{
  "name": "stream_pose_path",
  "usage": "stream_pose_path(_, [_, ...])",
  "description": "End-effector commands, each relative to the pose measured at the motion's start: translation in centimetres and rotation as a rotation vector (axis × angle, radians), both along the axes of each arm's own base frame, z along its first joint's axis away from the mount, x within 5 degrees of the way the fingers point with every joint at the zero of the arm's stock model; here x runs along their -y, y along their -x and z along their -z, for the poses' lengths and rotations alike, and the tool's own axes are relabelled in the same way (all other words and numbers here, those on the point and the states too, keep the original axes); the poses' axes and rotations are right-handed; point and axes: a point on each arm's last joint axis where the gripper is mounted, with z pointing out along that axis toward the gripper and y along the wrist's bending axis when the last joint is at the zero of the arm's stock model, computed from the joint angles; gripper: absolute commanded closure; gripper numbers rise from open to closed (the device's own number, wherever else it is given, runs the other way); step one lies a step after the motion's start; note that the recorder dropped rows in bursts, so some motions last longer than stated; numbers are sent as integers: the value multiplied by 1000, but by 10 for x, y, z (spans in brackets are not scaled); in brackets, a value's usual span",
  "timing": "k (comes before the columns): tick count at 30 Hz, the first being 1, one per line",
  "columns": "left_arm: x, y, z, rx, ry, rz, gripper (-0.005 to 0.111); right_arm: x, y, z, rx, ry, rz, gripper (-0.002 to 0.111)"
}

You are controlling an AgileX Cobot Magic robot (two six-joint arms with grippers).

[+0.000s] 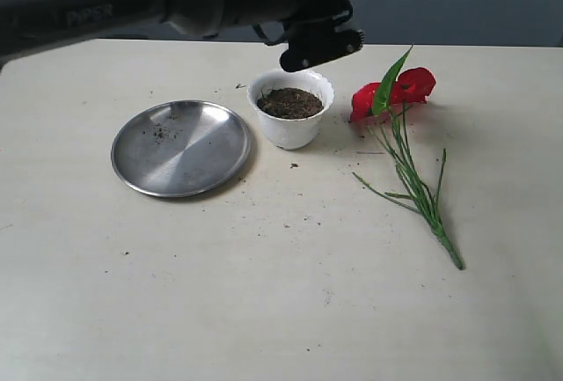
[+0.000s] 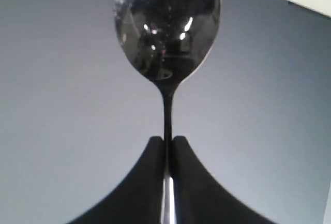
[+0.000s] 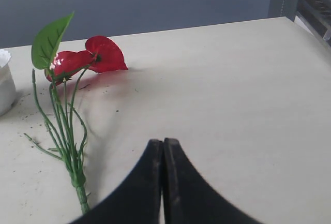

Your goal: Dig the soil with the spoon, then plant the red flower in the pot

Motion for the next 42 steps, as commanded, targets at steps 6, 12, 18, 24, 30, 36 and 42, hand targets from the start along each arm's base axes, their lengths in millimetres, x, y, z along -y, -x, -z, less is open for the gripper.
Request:
stream_pose_path(6, [4,-9,29,178,-293,22,106,0,0,-1,16,3,4,108])
stream_pose_path(12, [9,-14,49,180,-237,6,106,0,0,-1,16,3,4,108])
stream_pose_path(18, [12,-18,71,187,-201,-11,106,0,0,-1,16,3,4,108])
stream_pose_path(24, [12,-19,97,198,-308,37,106,0,0,0,13,3,4,108])
stream_pose_path(30, [4,-21,110,171,-267,27,106,0,0,0,13,3,4,108])
stream_pose_path(36, [-2,-26,112,159,-255,33,106,0,0,0,13,3,4,108])
stream_pose_path(42, [2,-27,114,139,-234,81,106,0,0,-1,15,3,4,108])
